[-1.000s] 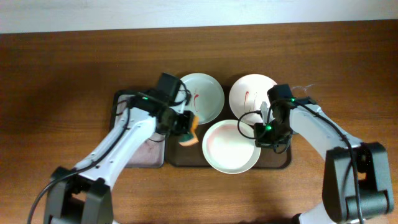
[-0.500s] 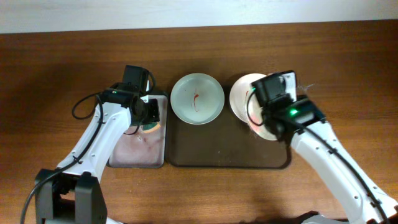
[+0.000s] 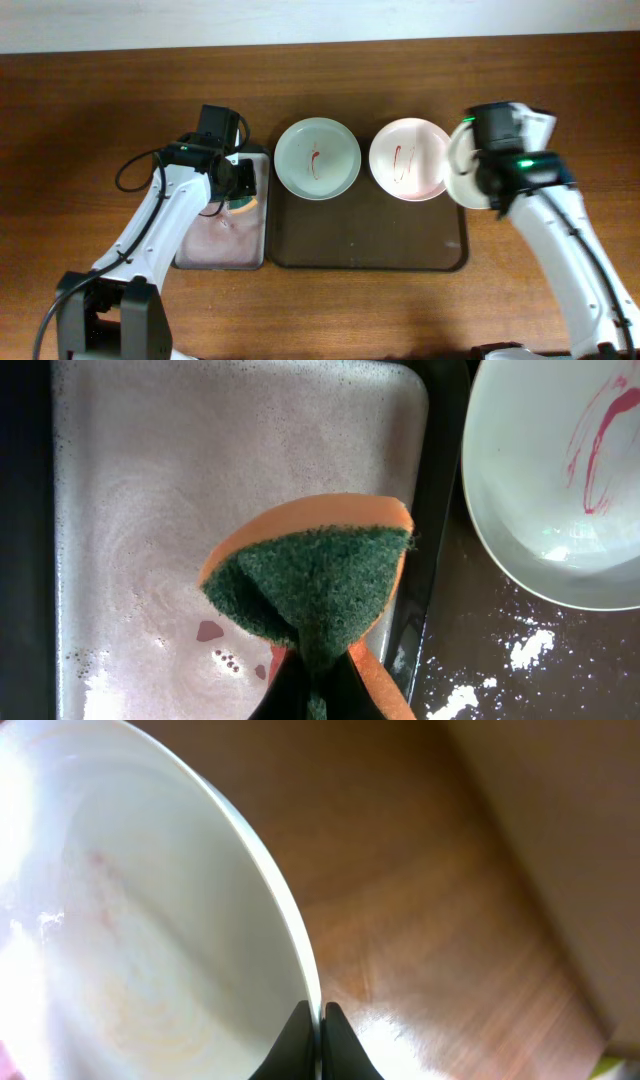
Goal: Clean dirty plates on tray and stack at the side
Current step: 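Lift the white plate with the right gripper and place it right of the tray, then grasp the pale green plate rim with the right gripper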
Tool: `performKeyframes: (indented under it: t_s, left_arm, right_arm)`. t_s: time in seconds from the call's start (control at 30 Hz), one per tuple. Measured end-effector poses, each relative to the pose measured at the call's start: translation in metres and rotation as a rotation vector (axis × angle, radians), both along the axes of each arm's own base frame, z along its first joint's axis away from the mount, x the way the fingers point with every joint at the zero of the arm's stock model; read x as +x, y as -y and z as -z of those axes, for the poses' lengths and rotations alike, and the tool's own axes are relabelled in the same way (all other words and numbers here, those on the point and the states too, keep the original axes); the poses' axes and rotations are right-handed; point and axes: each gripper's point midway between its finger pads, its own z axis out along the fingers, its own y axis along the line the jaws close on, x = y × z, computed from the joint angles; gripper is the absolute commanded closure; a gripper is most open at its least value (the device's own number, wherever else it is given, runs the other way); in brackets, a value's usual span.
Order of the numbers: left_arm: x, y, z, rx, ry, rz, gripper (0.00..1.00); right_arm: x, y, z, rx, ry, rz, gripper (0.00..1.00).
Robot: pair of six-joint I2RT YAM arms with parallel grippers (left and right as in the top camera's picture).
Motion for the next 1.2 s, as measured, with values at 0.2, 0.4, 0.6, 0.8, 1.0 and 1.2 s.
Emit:
performKeyframes:
  t_s: [0.2,0.4,0.6,0.8,1.0,1.2]
  left_arm:
    - [0.0,0.0,0.0,0.0,0.0,0.0,1.0]
    - [0.0,0.0,0.0,0.0,0.0,0.0,1.0]
    - [0.0,0.0,0.0,0.0,0.0,0.0,1.0]
    - [0.0,0.0,0.0,0.0,0.0,0.0,1.0]
    - [0.0,0.0,0.0,0.0,0.0,0.0,1.0]
    - [0.0,0.0,0.0,0.0,0.0,0.0,1.0]
  right_arm:
    - [-0.035,0.095,0.032,0.325,0.061,0.324,0.96]
    - [-0.042,0.116,0.09,0.474,-0.038,0.422,0.57]
    - [0.031,0.04,0.079,0.83,0.12,0.019,0.46]
    - [0.058,-0.145,0.064,0.938,-0.021,-0.602,0.42]
    - [0.061,-0.246,0.1,0.862,-0.125,-0.756,0.46]
    - [0.076,-0.276,0.164,0.903,-0.156,-0.607,0.51]
